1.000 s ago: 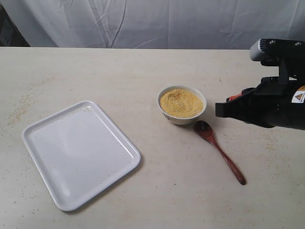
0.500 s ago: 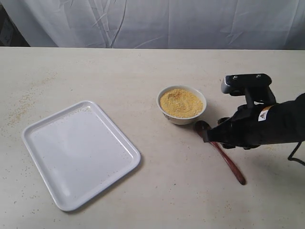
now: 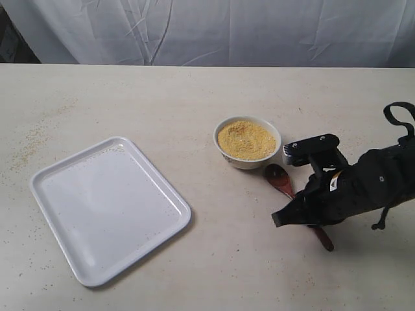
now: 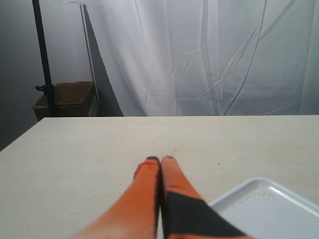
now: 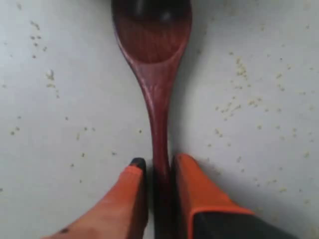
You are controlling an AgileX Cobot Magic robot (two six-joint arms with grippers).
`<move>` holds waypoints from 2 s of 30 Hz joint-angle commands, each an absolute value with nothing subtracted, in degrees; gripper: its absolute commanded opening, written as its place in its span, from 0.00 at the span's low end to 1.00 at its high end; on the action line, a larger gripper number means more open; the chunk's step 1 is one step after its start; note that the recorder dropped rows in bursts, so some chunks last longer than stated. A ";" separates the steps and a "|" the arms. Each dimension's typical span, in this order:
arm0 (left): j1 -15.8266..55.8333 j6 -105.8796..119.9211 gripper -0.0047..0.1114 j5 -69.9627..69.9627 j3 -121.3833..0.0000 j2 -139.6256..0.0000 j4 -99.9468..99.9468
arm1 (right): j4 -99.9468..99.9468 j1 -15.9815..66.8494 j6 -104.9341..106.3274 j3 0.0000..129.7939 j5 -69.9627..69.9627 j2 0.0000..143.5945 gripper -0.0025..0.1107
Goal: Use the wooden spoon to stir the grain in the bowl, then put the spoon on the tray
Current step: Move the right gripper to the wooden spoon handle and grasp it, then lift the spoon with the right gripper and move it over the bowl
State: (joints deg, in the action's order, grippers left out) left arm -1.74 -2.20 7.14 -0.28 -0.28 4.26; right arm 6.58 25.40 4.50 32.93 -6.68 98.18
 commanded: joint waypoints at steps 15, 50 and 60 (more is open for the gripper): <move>-1.48 -2.46 0.04 7.22 0.00 0.00 4.13 | 3.88 25.39 4.91 32.99 -10.64 98.01 0.02; -1.48 -2.45 0.04 7.22 0.00 0.00 4.13 | -31.72 25.39 -12.58 72.84 -64.55 97.69 0.02; -1.48 -2.45 0.04 7.22 0.00 0.00 4.13 | -27.86 25.78 -6.85 75.88 -63.19 102.54 0.02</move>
State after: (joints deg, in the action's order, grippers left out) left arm -1.74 -2.20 7.14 -0.28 -0.28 4.26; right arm -31.27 25.40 -9.92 74.86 -64.39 102.53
